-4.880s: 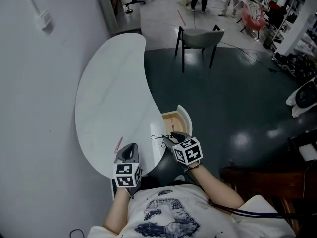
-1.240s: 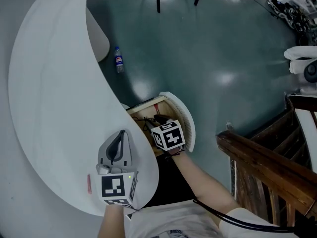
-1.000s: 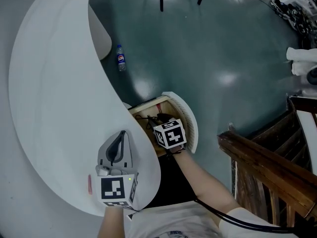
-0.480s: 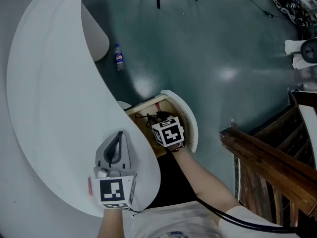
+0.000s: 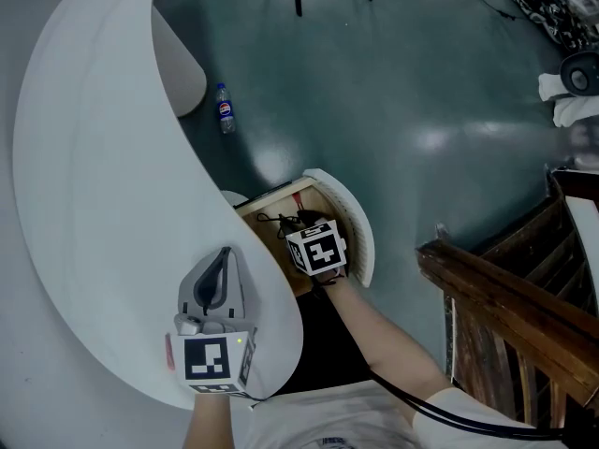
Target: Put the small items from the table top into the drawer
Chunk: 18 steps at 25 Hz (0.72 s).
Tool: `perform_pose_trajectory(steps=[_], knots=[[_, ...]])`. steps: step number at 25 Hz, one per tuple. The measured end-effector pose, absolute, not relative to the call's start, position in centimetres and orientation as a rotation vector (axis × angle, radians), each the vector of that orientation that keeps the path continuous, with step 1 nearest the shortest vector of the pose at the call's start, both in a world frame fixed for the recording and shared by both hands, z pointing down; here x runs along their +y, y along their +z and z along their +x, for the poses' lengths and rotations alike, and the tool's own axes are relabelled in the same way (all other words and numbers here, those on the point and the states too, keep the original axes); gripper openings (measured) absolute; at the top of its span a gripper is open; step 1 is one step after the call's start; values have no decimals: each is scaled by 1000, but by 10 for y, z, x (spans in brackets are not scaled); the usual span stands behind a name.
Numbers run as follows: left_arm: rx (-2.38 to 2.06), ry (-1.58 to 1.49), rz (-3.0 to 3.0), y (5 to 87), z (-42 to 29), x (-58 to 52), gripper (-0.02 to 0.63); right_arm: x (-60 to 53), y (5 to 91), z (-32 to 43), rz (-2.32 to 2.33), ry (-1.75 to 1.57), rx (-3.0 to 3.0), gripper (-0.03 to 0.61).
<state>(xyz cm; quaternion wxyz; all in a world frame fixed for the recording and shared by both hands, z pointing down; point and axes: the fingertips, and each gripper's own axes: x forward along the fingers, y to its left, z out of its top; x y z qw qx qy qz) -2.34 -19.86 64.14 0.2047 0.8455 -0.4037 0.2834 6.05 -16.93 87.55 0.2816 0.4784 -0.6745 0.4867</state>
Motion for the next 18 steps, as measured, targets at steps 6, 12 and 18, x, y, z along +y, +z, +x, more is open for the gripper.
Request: perform_pose_trajectory(steps=[6, 12, 18], knots=[[-1140, 789, 2354, 641, -24, -199, 20, -168, 877, 66, 1306, 1296, -1788, 170], [-1158, 792, 2343, 643, -27, -203, 20, -173, 876, 65, 1312, 1298, -1795, 170], [-1181, 782, 2330, 641, -27, -197, 20, -172, 871, 67, 1323, 1288, -1814, 170]])
